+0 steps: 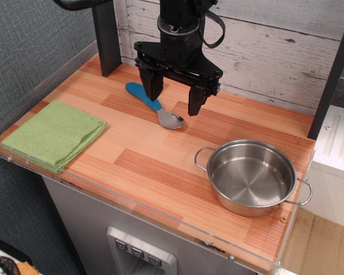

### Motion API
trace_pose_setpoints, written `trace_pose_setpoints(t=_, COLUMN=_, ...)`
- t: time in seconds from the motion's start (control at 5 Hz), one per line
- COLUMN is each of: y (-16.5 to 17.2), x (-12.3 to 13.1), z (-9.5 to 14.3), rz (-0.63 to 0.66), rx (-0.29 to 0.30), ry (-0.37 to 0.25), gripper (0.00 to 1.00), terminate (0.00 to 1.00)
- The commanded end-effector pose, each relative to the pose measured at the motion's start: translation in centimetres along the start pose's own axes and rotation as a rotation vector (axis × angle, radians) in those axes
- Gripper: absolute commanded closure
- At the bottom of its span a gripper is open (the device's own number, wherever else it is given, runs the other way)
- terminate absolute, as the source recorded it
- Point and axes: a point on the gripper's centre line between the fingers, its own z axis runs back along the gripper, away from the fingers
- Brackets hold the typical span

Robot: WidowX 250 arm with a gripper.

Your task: Place the spatula on the green cloth

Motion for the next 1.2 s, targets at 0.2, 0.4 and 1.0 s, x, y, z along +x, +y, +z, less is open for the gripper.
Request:
trace_pose_setpoints(t=0.2, y=1.2, x=0.8, z=-0.6, rz=0.222, rx=0.076, ry=0.002, gripper=0.00, terminate=0.00)
trace_pose_setpoints(t=0.4, y=2.5, x=1.5, z=-1.2, rz=0.392, rx=0.063, ry=0.020, gripper=0.00, terminate=0.00)
trace_pose_setpoints(t=1.0, y=7.4, x=5.0, z=-4.7, rz=0.917, rx=0.090, ry=0.021, gripper=0.00, terminate=0.00)
